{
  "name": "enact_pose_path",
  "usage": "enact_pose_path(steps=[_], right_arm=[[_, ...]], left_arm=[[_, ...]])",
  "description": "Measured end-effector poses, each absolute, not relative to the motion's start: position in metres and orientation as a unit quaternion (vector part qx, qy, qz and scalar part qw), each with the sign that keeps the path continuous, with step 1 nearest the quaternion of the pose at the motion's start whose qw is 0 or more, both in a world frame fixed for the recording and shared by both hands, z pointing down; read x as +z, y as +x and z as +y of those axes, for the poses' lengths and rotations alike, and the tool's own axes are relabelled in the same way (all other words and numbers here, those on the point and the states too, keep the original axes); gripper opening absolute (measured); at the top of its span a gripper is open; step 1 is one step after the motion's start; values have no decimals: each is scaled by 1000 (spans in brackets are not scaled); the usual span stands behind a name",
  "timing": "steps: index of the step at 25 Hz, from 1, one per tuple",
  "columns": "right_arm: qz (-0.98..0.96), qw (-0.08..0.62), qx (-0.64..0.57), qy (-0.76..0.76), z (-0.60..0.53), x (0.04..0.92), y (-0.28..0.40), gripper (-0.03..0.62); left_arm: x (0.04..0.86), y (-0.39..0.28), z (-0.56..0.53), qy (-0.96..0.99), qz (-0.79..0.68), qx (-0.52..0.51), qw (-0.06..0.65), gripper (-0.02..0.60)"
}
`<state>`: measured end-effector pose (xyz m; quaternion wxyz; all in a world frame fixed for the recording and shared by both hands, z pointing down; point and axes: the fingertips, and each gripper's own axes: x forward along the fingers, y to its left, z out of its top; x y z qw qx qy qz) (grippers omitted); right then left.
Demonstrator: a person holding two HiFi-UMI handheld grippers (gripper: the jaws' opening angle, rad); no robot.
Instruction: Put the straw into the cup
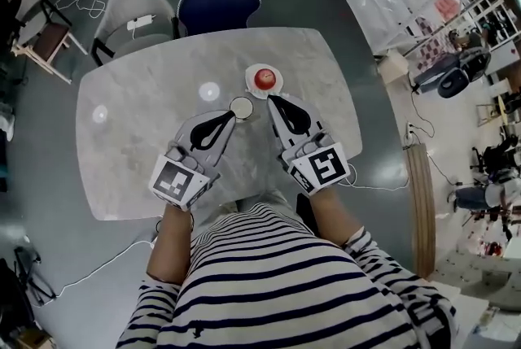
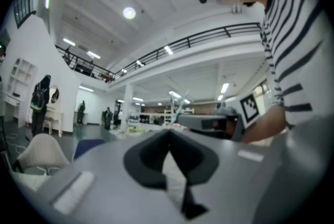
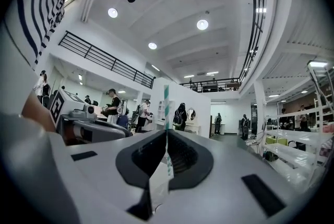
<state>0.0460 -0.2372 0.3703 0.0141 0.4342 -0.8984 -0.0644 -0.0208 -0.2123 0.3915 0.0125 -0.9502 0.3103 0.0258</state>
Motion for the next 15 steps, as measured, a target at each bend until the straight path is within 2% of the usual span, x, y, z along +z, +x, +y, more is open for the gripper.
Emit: enact_pose_path(steps=[15], right_arm=[[-908, 80, 2, 411, -291, 454, 44, 12]], left_arm=[[423, -20, -239, -941, 337, -2, -13, 8]])
